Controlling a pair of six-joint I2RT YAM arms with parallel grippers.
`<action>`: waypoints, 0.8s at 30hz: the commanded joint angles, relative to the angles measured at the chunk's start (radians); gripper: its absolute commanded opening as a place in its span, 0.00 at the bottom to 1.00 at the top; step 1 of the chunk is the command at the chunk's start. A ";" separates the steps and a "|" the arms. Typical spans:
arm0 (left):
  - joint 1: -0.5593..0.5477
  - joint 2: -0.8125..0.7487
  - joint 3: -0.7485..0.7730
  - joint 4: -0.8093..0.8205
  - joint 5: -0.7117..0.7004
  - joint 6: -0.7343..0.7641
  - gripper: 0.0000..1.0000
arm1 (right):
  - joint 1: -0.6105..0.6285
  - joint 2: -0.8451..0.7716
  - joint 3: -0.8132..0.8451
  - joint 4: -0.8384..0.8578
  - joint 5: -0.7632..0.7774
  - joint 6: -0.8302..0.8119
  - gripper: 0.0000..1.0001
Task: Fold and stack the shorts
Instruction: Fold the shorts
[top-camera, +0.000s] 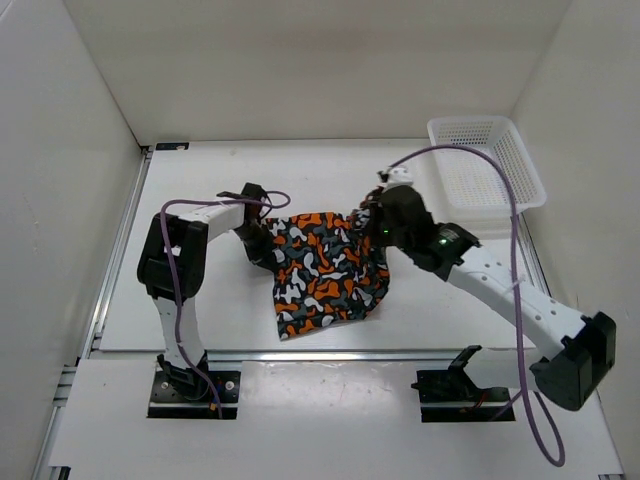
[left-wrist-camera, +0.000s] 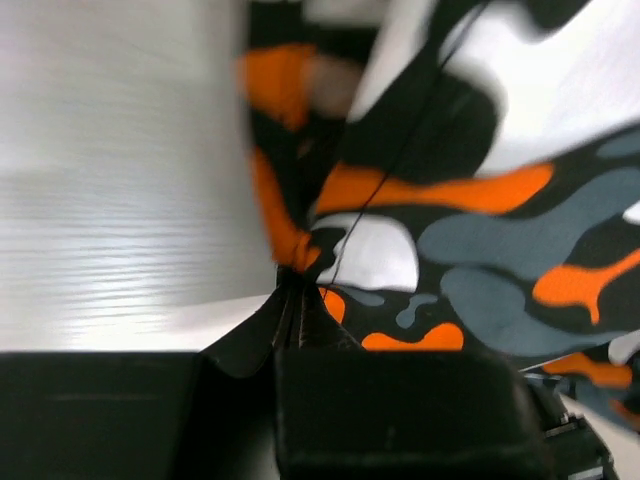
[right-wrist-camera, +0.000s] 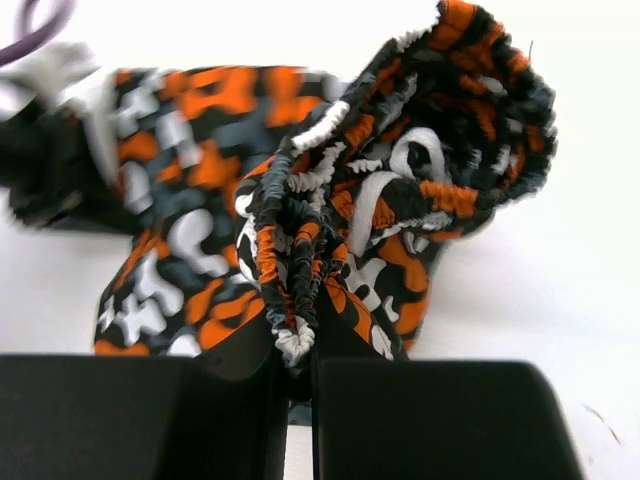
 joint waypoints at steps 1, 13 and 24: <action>0.061 -0.056 0.018 -0.001 -0.141 0.045 0.10 | 0.134 0.077 0.088 -0.006 0.206 -0.045 0.00; 0.208 -0.228 -0.146 -0.026 -0.178 0.065 0.18 | 0.336 0.304 0.203 -0.016 0.328 -0.019 0.00; 0.202 -0.083 -0.072 0.014 -0.084 0.108 0.11 | 0.380 0.373 0.312 -0.036 0.328 -0.071 0.00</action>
